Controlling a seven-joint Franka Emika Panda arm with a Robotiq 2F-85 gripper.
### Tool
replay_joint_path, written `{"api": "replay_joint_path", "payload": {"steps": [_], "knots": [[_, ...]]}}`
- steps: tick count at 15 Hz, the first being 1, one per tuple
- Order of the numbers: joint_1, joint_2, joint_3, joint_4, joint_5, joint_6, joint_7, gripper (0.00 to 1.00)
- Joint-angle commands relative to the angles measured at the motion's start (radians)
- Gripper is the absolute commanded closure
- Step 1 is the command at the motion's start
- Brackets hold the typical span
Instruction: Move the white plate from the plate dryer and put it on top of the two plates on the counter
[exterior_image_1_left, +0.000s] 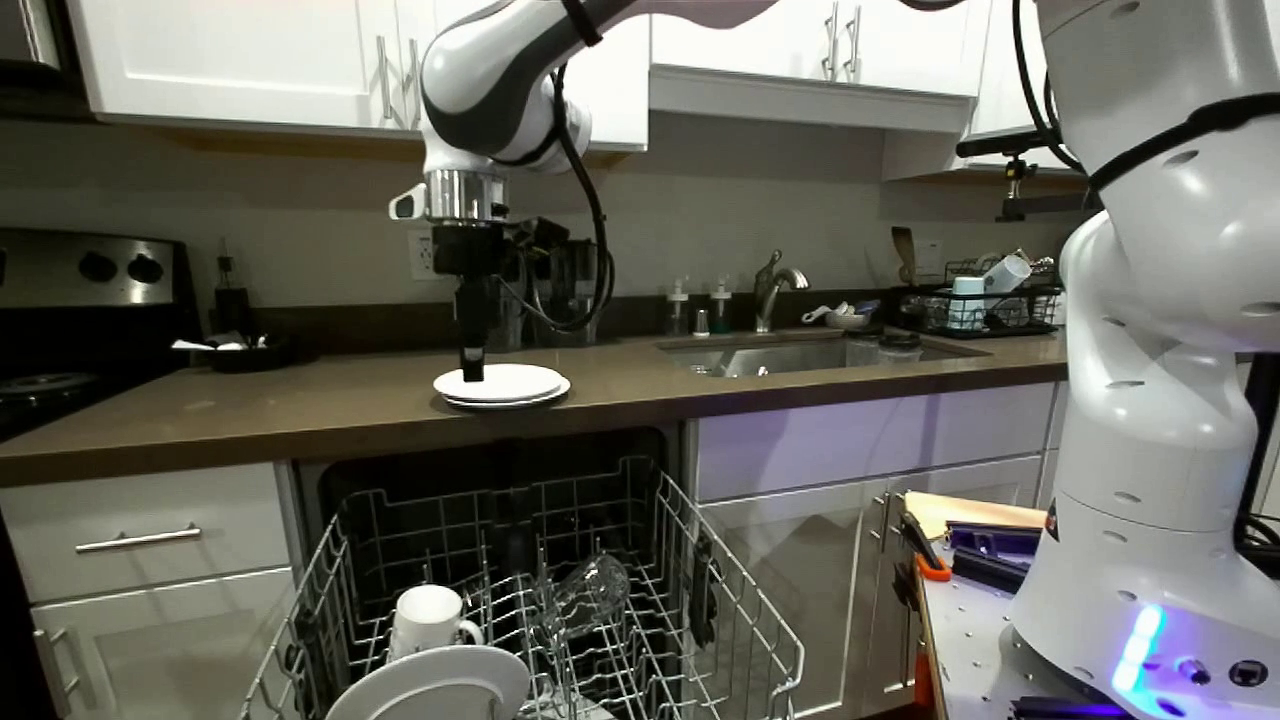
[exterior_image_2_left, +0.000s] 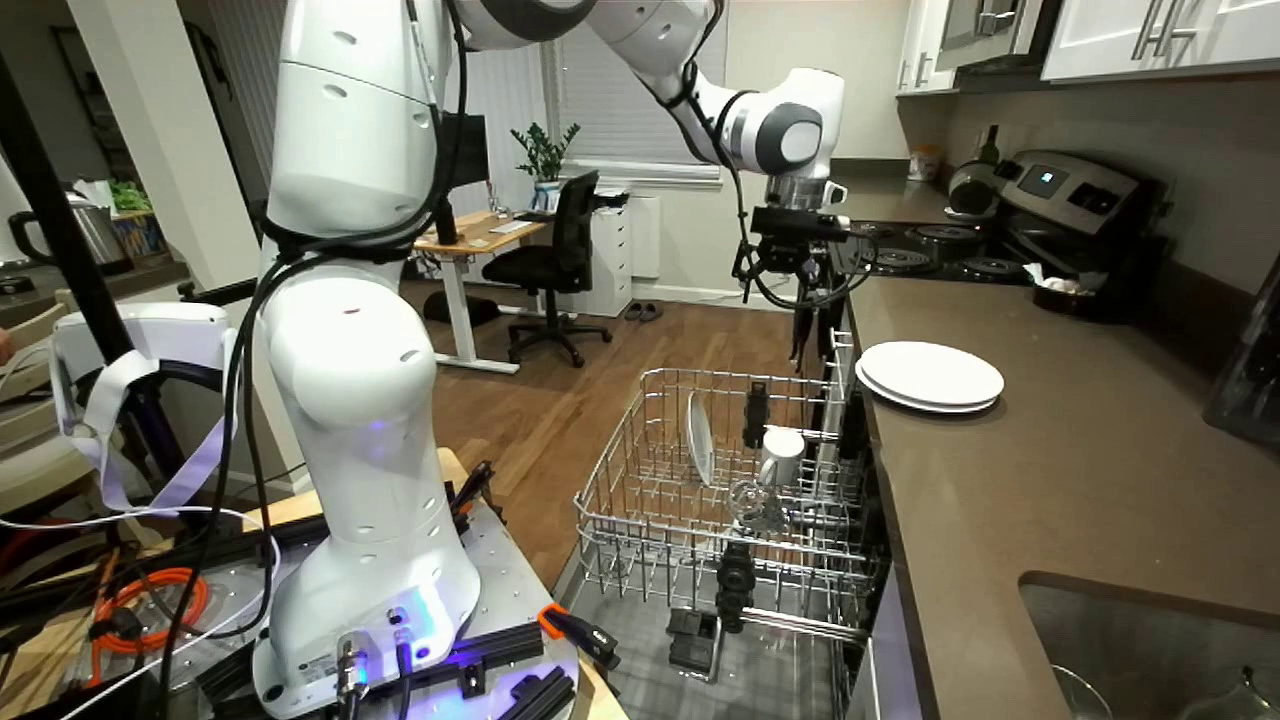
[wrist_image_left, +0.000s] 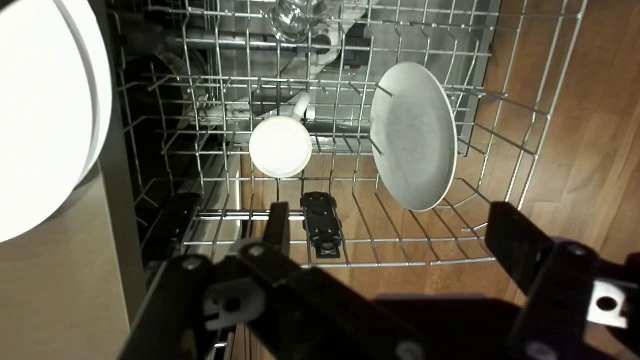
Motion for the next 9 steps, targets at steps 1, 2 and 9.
{"api": "replay_joint_path", "payload": {"steps": [1, 2, 9], "knots": [[-0.027, 0.058, 0.042, 0.016, 0.024, 0.085, 0.012, 0.00], [-0.030, 0.071, 0.052, 0.015, 0.030, 0.100, 0.012, 0.00], [0.024, 0.214, 0.110, 0.018, -0.016, 0.295, 0.158, 0.00]]}}
